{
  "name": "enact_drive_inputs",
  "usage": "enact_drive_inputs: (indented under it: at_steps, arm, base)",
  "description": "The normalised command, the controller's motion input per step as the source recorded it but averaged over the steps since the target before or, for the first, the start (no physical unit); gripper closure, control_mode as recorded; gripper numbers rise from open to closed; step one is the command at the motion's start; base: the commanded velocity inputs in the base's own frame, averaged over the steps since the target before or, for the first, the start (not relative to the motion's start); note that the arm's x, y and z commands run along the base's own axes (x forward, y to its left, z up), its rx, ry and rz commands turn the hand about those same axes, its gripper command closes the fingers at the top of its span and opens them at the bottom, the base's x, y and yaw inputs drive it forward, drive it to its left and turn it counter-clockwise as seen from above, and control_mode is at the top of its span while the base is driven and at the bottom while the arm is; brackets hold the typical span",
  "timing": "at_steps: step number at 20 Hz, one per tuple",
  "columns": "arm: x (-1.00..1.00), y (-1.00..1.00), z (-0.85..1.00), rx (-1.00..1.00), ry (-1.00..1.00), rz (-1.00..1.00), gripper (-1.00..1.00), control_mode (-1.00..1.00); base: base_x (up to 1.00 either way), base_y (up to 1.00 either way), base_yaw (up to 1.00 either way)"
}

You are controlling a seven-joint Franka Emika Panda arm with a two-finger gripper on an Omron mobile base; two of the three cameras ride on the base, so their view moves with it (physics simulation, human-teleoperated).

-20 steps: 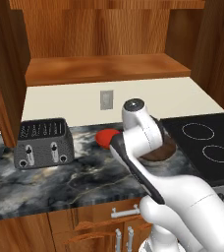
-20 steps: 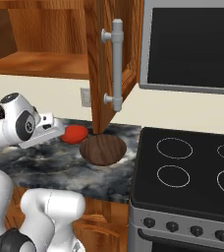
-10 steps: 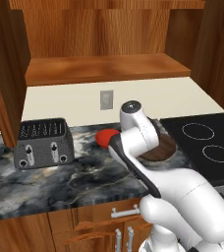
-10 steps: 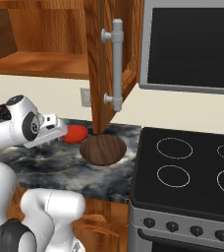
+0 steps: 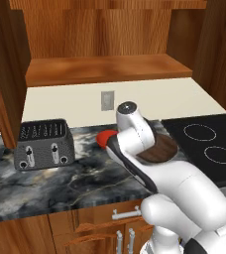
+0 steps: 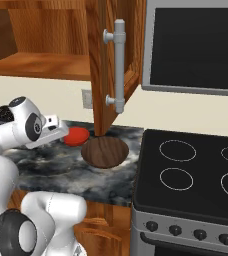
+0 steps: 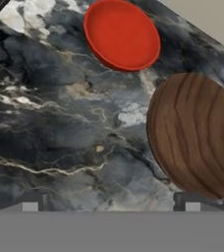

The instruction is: Pick up the bowls on the counter and stack them on top of one another in the open cabinet. Place the smaller bowl on top of the larger bowl.

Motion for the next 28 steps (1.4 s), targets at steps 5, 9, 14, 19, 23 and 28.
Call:
enact_drive_inputs:
  at_steps: [5, 9, 14, 19, 23, 28]
  arm:
    - [0.17, 0.14, -0.13, -0.01, 0.00, 0.00, -1.00, -1.00]
    - [0.20, 0.10, -0.21, -0.01, -0.02, 0.00, -1.00, -1.00]
    - [0.21, 0.09, -0.19, -0.01, -0.01, 0.00, -1.00, -1.00]
    - [0.20, 0.07, -0.19, -0.01, 0.00, 0.00, -1.00, -1.00]
    - [0.24, 0.05, -0.18, 0.00, 0.00, 0.00, -1.00, -1.00]
    - [0.31, 0.04, -0.18, 0.00, -0.01, 0.00, -1.00, -1.00]
  base:
    - [0.00, 0.00, 0.00]
    - [0.00, 0.00, 0.00]
    - [0.00, 0.00, 0.00]
    - [0.00, 0.00, 0.00]
    - [0.00, 0.00, 0.00]
    - [0.00, 0.00, 0.00]
